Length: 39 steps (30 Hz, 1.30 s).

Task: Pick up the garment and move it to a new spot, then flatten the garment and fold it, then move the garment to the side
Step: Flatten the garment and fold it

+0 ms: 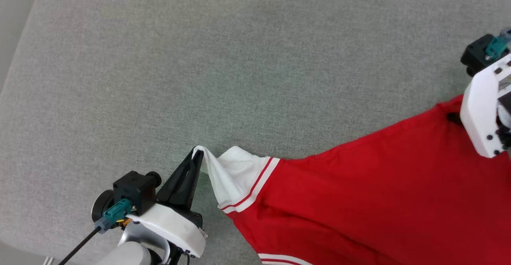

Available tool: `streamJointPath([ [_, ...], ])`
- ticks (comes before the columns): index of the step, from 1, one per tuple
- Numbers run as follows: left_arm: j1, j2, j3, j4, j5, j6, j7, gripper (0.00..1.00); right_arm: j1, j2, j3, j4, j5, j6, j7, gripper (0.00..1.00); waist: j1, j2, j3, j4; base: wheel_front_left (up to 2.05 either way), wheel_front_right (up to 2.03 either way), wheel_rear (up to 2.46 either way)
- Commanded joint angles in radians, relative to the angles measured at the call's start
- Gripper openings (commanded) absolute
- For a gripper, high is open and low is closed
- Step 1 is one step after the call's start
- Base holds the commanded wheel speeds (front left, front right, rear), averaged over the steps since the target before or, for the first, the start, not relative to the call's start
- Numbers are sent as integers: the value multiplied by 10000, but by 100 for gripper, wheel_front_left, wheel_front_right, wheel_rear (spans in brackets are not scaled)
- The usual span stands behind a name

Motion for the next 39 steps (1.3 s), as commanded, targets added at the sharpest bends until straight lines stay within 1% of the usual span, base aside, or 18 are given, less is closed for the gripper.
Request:
streamJointPath([
  [1,24,-5,24,62,-37,-6,-49,0,215,238,242,149,70,24,-189,0,-1,0,-269,-98,0,0,0],
  [7,-104,218,172,227,-4,-88,-66,0,-315,253,350,145,466,12,-1989,0,-1,0,-1317,-451,0,0,0],
  [13,-823,643,622,39,165,-57,55,0,-804,-58,549,-303,827,10,-3518,0,-1,0,-2067,-956,0,0,0],
  [16,-1465,853,837,-109,264,-173,248,0,-1026,-150,573,-486,841,12,-4197,0,-1,0,-2270,-1206,0,0,0],
  [19,-2298,1033,984,-252,433,-269,581,0,-1333,-184,421,-449,622,10,-4914,0,-1,0,-2378,-1416,0,0,0],
  [22,-3356,1167,999,-294,737,-505,996,0,-1615,-17,236,-389,392,12,-5476,0,-1,0,-2426,-1606,0,0,0],
  [25,-4482,1162,1083,-175,901,-832,1375,0,-1954,181,-76,-319,159,10,-5964,0,-1,0,-2387,-1757,0,0,0],
  [30,-6504,828,1283,416,918,-1431,1869,0,-2637,655,-828,13,-469,12,-6463,0,-1,0,-2044,-1889,0,0,0],
  [35,-8573,390,1368,1472,1073,-1963,2193,0,-3674,1184,-1437,451,-1120,10,-6466,0,-1,0,-1411,-1928,0,0,0],
  [39,-10169,-76,1653,2410,880,-2265,2392,0,-4851,1596,-1953,973,-1712,12,-6443,0,-1,0,-733,-1933,0,0,0],
])
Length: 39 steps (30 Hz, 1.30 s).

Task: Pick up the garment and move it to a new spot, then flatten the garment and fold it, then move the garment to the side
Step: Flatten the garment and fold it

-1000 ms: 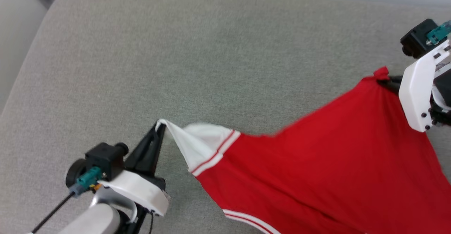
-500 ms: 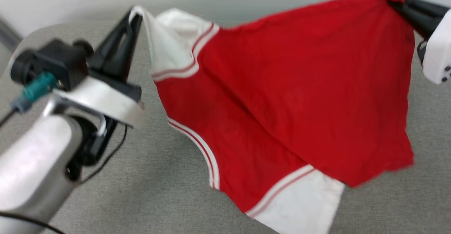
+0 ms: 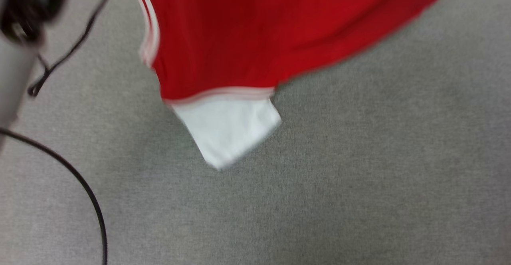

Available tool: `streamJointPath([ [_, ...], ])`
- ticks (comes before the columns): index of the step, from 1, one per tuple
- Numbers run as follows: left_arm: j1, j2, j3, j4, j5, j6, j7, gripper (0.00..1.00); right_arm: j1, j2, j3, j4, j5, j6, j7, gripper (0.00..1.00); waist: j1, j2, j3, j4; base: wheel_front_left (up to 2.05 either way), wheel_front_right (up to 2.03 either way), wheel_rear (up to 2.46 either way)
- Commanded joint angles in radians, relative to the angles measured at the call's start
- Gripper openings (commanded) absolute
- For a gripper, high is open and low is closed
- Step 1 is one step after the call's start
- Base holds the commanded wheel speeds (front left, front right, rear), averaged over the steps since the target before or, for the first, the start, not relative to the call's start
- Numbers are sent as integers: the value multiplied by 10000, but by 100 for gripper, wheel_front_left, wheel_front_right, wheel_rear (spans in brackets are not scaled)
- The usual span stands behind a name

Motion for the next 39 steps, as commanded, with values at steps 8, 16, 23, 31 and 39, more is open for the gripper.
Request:
streamJointPath([
  [8,-3453,-469,171,1693,414,-701,300,0,-2865,847,-678,1203,-1093,-5,-136,0,0,0,1683,-109,0,0,0],
  [16,-6046,-1176,321,3446,437,-1234,190,0,-5236,1444,-649,2642,-1814,-7,-486,0,0,0,2720,-105,0,0,0],
  [23,-6647,-1456,243,5070,362,-1649,-391,0,-5854,1829,-363,3767,-1972,-7,-1080,0,0,0,3174,-81,0,0,0],
  [31,-5696,-1583,-201,6055,227,-1910,-925,0,-4945,1963,438,4461,-1505,-7,-1497,0,0,0,3117,-46,0,0,0],
  [39,-3308,-1590,-887,6291,-186,-2047,-1573,0,-2831,2175,1427,5040,-549,-7,-2148,0,0,0,2241,-41,0,0,0],
])
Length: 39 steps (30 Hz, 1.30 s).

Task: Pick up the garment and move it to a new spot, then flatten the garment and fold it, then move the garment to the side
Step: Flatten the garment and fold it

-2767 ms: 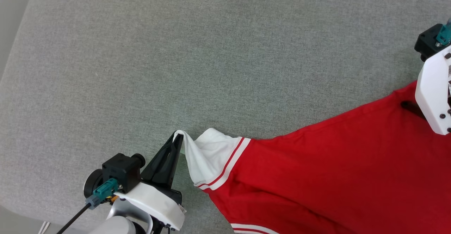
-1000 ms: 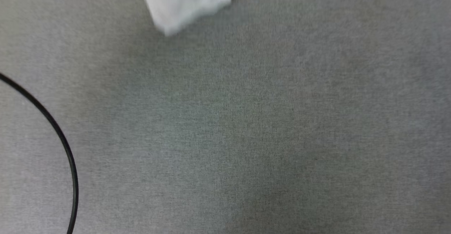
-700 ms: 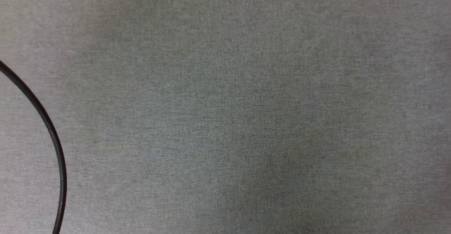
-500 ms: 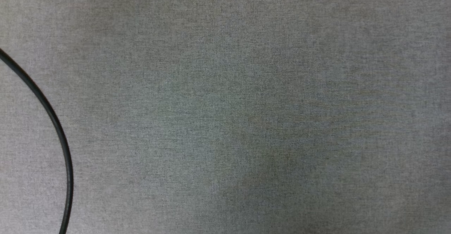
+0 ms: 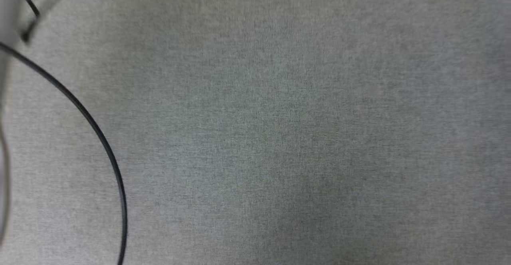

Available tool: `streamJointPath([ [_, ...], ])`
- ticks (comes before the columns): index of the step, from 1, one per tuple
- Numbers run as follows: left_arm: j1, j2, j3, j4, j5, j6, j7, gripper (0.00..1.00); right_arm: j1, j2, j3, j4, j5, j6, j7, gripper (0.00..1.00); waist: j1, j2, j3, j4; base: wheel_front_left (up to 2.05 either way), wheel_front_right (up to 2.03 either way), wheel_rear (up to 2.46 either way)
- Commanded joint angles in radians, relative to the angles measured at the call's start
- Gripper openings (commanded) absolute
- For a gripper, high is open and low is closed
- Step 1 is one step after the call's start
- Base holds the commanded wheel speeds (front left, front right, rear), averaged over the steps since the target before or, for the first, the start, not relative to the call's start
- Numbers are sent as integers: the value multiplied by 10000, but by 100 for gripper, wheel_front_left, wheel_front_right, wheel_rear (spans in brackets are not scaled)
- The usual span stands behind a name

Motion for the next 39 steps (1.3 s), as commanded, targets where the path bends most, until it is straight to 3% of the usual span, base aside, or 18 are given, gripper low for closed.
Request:
streamJointPath([
  [1,242,37,-43,-32,-57,-12,-97,0,244,79,56,28,166,-7,-89,0,-1,-1,-297,-5,0,0,0],
  [5,1899,233,-369,-153,-272,-22,-422,0,1644,118,537,9,929,-7,-279,0,-1,-1,-921,-116,0,0,0],
  [11,4594,379,-582,-669,-744,-20,-720,0,3680,-342,1578,-484,1667,-5,-563,0,-1,-1,-1928,-97,0,0,0],
  [17,7625,828,-804,-1817,-1130,323,-815,0,5585,-961,2651,-1235,2191,-7,-937,0,-1,-1,-2958,-178,0,0,0],
  [30,13828,2749,-1069,-5963,-2645,2379,-208,0,9515,-2286,3560,-2543,3438,-5,-1386,0,-1,-1,-4837,-304,0,0,0],
  [39,16534,3239,-1497,-7853,-3543,3391,69,0,11882,-3242,3579,-3658,3769,-7,-1326,0,-1,-1,-5608,-294,0,0,0],
])
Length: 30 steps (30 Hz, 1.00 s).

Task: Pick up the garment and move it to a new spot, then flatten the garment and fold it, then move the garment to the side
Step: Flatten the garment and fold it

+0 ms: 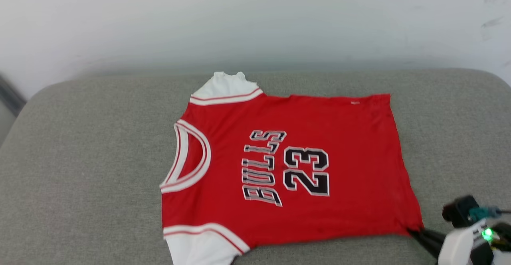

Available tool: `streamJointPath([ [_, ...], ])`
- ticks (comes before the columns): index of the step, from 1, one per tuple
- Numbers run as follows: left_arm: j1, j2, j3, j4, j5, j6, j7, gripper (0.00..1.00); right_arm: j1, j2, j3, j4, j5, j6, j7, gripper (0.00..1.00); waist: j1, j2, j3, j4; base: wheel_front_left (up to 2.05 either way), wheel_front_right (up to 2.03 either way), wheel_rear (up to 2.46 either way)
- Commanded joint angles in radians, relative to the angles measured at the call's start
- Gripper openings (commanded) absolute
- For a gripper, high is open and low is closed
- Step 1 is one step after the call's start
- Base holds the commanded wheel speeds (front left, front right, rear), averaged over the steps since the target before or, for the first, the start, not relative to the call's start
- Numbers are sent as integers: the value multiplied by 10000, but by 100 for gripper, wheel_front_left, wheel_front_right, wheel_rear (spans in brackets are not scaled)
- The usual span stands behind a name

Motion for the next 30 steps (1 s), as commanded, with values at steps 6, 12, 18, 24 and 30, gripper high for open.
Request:
streamJointPath([
  [6,1052,302,-160,-436,-358,350,55,0,1475,-701,-416,-989,153,-7,333,0,3,0,-265,-71,0,0,0],
  [12,1117,387,12,-604,-286,468,-226,0,2343,-643,-1133,-1603,41,-5,678,0,3,0,-238,-64,0,0,0],
  [18,85,568,139,-483,250,279,-83,0,2347,-296,-2236,-1950,-358,-5,993,0,3,0,-143,-125,0,0,0],
  [24,-1614,651,352,-366,837,-87,400,0,2070,-99,-3396,-2379,-721,-5,1428,0,3,0,98,-180,0,0,0],
  [30,-3111,406,489,82,1177,-422,813,0,1884,40,-4306,-2611,-938,-5,1822,0,3,0,540,-269,0,0,0],
])
